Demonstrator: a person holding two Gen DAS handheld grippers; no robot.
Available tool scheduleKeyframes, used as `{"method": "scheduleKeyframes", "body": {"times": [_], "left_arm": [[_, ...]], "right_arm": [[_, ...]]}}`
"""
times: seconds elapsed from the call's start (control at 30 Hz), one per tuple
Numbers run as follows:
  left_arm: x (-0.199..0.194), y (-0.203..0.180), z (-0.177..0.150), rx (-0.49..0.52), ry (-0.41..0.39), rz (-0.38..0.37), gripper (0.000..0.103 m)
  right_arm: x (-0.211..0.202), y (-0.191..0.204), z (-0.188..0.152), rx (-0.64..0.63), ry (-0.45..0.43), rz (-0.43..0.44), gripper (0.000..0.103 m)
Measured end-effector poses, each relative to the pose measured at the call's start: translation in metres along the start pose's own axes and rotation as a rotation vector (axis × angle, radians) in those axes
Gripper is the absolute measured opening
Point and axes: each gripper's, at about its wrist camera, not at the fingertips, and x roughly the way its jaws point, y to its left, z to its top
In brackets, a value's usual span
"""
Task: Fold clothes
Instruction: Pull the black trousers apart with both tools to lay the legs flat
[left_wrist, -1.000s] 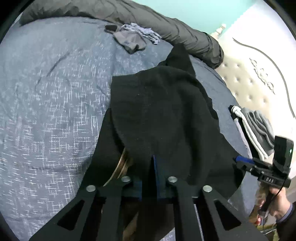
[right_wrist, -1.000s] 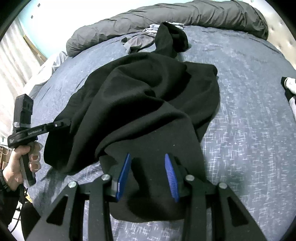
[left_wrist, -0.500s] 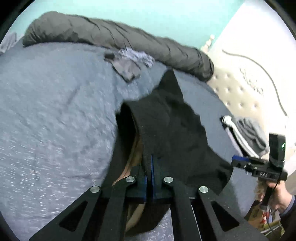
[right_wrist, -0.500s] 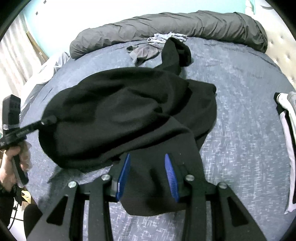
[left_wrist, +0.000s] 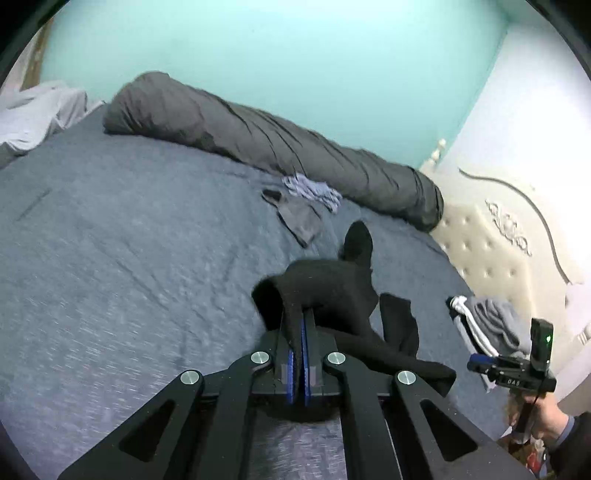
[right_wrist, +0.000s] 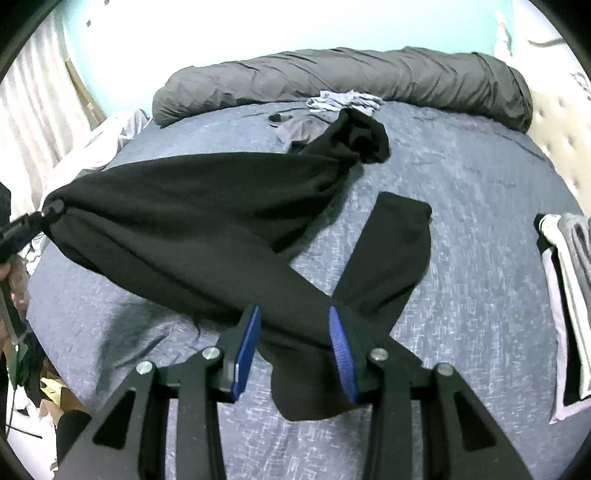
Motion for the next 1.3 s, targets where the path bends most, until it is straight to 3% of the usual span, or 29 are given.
{"method": "scheduleKeyframes", "body": {"times": [0.23, 0.33, 0.5, 0.77, 0.9, 1.0, 1.3], "left_arm": [[-0.054, 0.042, 0.018, -0.061, -0.072, 0.053, 0.003], [-0.063, 0.063, 0.015, -0.083, -0.061, 0.098, 0.003], [-0.041, 0.092, -0.016, -0.091, 0.047, 0.145, 0.004], [0.008, 0.12, -0.059, -0.108, 0.152, 0.203, 0.004], [0.026, 0.134, -0.069, -0.119, 0.183, 0.228, 0.004], [0.036, 0.14, -0.073, -0.128, 0.194, 0.242, 0.004], [0.046, 0.142, -0.079, -0.113, 0.207, 0.254, 0.003]], "right_arm": [[-0.017, 0.018, 0.007, -0.026, -0.024, 0.001, 0.039], [-0.018, 0.022, 0.008, -0.028, -0.023, 0.001, 0.039], [-0.006, 0.022, 0.005, -0.018, -0.001, 0.002, 0.039], [0.04, -0.002, -0.004, -0.006, 0.067, -0.018, 0.039], [0.06, -0.038, -0.005, 0.042, 0.096, -0.062, 0.041], [0.081, -0.063, -0.01, 0.084, 0.144, -0.078, 0.055], [0.122, -0.077, -0.044, 0.114, 0.22, -0.079, 0.055]]}}
